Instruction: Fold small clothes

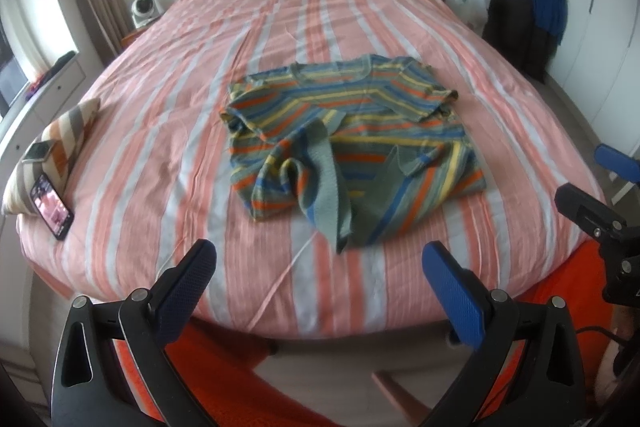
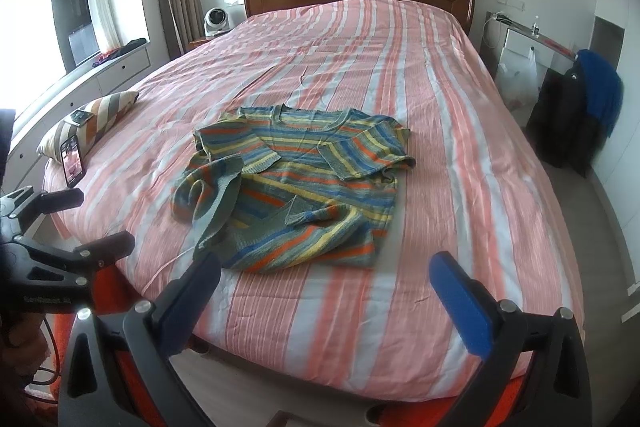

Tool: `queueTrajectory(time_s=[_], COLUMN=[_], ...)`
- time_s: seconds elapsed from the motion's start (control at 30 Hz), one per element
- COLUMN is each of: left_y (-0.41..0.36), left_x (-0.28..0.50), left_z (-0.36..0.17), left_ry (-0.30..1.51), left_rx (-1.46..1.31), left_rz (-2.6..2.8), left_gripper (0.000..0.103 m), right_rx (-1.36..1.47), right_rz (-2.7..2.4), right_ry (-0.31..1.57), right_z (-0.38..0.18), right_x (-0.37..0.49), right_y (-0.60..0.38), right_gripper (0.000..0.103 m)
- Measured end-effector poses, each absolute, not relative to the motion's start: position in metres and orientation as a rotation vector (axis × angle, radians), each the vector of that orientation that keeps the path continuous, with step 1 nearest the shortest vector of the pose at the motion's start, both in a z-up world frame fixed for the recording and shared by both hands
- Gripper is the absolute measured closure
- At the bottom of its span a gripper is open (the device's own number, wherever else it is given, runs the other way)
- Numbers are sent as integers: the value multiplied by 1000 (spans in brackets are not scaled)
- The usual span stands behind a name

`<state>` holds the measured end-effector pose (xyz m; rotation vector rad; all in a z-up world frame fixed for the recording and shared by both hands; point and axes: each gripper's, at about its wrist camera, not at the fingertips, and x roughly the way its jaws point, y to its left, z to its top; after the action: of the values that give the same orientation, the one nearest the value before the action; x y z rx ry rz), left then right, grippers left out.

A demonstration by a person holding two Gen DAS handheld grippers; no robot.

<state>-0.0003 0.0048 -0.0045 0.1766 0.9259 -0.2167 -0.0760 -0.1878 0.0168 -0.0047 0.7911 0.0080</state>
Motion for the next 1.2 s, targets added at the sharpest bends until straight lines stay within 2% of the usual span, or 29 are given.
queueTrajectory(time_s=[1.2], left_y=[7], left_x=[6], left_z=[-17], left_ry=[959], left_rx=[182], left_rz=[-171], left_gripper=[0], right_rx=[41], right_rz=[-18], right_ry=[809], right_z=[12], right_x=[-74], right_y=[-195], right_gripper=[0])
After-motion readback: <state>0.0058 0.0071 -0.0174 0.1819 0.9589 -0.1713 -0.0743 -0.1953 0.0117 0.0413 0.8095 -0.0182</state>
